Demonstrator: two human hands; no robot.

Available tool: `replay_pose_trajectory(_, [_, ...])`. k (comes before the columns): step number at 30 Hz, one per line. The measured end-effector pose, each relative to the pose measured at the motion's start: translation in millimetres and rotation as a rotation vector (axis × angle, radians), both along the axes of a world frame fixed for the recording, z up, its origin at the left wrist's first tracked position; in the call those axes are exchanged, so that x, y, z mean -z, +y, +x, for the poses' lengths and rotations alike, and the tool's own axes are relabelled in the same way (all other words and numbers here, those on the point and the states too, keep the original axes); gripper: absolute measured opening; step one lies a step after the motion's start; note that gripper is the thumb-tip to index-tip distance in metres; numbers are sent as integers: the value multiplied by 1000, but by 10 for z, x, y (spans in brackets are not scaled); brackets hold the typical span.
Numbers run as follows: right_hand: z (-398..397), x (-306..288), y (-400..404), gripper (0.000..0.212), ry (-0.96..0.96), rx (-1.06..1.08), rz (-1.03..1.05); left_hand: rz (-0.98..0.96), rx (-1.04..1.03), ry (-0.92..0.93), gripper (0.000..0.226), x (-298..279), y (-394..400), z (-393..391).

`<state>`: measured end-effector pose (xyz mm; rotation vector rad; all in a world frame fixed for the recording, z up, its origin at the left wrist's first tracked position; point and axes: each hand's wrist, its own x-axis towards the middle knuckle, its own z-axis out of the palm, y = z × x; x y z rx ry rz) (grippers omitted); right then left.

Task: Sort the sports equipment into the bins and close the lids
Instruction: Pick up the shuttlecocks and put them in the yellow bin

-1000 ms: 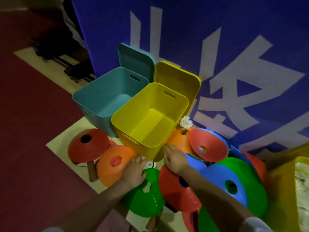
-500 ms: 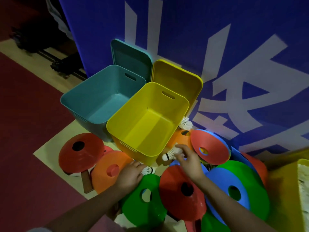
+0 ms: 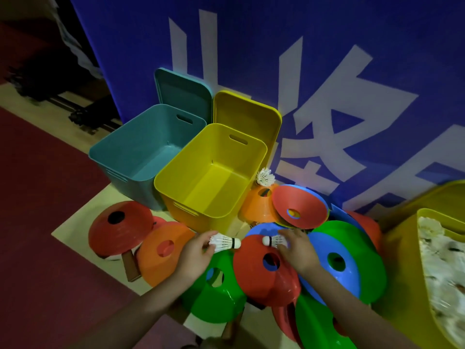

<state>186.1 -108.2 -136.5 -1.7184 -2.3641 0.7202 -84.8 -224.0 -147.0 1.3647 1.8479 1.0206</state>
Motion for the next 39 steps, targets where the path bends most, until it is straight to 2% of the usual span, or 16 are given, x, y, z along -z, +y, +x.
replay_pose_trajectory(3, [56, 108, 19, 45, -203, -84, 155, -84, 55, 54, 40, 11, -114, 52])
replay_pose_trajectory(6, [56, 93, 42, 48, -328, -153, 188, -226, 253, 363, 47, 70, -148, 65])
replay_pose_trajectory(7, [53, 72, 52, 49, -340, -182, 138, -259, 295, 483, 50, 64, -126, 62])
replay_pose_trajectory(10, [28, 18, 106, 47, -360, -198, 129, -246, 349, 729, 53, 5, 2, 60])
replay_pose_trajectory(13, [30, -19, 147, 43, -386, -209, 146, -251, 439, 778, 48, -39, 110, 80])
replay_pose_trajectory(16, [99, 9, 166, 38, -326, -194, 158, -252, 526, 800, 41, -32, 155, 115])
replay_pose_trajectory(18, [157, 29, 160, 35, -300, -196, 152, -256, 551, 782, 38, -21, 190, 113])
replay_pose_trajectory(23, [249, 33, 97, 35, -264, -224, 140, -358, 609, 596, 48, -88, 342, 69])
replay_pose_trajectory(27, [342, 62, 135, 47, -170, -118, 134, -278, 624, 530, 27, -193, 447, 101])
replay_pose_trajectory(29, [380, 46, 155, 52, -66, -56, 146, -222, 562, 445, 29, -280, 492, 139])
replay_pose_trajectory(32, [365, -76, 135, 46, 131, 39, 178, -126, 433, 267, 32, -467, 556, 282])
replay_pose_trajectory(35, [369, -283, 84, 45, 329, 156, 206, -73, 328, 59, 25, -638, 635, 541])
replay_pose_trajectory(39, [679, -621, 11, 36, 526, 297, 290, -24, 297, -90, 11, -829, 724, 1093])
